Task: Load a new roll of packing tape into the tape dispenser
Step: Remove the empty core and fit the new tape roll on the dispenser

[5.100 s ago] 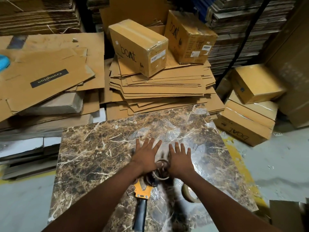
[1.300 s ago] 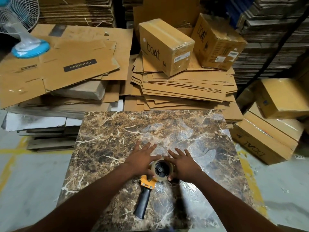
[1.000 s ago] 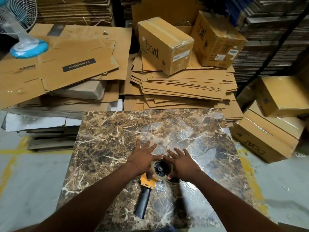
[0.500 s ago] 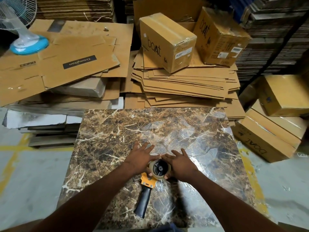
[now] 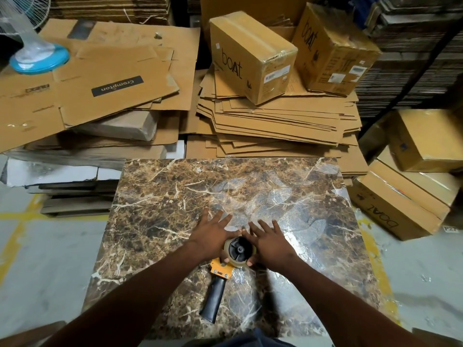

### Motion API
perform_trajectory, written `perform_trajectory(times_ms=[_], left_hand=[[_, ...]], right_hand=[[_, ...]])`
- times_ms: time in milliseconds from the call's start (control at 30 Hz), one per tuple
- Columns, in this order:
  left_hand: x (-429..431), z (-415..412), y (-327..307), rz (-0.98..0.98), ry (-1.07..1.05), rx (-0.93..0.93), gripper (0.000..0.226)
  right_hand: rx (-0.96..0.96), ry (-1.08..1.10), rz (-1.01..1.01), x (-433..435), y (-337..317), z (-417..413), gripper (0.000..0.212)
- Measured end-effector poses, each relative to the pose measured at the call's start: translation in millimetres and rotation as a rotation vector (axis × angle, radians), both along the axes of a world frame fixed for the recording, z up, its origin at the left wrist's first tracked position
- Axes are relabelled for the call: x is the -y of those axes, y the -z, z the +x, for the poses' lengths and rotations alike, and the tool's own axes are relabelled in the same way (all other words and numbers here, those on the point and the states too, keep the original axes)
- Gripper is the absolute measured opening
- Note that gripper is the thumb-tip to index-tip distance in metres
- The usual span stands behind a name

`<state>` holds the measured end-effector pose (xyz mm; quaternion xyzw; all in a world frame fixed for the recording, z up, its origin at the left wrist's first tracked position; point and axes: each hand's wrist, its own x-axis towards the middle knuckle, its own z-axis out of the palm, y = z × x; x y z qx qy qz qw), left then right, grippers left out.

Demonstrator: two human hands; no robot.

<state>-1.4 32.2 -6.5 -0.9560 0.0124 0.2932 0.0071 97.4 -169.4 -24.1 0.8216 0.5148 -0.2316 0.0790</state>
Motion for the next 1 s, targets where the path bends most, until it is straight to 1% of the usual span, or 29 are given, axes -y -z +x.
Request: perform_trajectory(times_ms=[100, 233, 367, 533, 600, 700, 800, 867, 1000], left_hand=[[1.7, -1.8, 0.6, -0.016, -0.025, 0.007, 0.095], [7.3, -2.0, 2.3, 0.023, -0.01, 0.017, 0.095], [10.4, -0.3, 5.0, 0.016, -0.037, -0.02, 0.095], [6.5, 0.2, 13.1, 0.021, -0.032, -0.023, 0.098], [4.6, -5.0, 16.4, 0.009, -0.071, -0.007, 0.1], [1.4, -18.4, 19.0, -0.012, -0.185, 0.045, 0.104], [0.2, -33.7, 15.6, 0.012, -0.266, 0.099, 0.093], [0.7, -43.6, 13.1, 0.001, -0.326, 0.156, 0.081], [-0.3, -65.3, 16.2, 0.006, -0.525, 0.269, 0.054]], right_hand=[[0.019, 0.013, -0.001, 1.6, 4.4, -0.4, 0.098], [0.033, 0.029, -0.018, 1.4, 10.4, -2.4, 0.098], [0.009, 0.051, -0.03, -0.4, 17.6, -1.4, 0.097], [0.029, 0.058, -0.018, 2.6, 22.1, -3.6, 0.098], [0.024, 0.079, 0.006, 3.9, 24.3, -9.4, 0.098], [0.027, 0.123, 0.041, 8.1, 31.1, -16.6, 0.1], [0.066, 0.111, 0.057, 11.6, 33.0, -18.9, 0.098], [0.075, 0.115, 0.068, 13.3, 30.9, -20.0, 0.093], [0.098, 0.148, 0.088, 14.7, 26.8, -23.9, 0.083]])
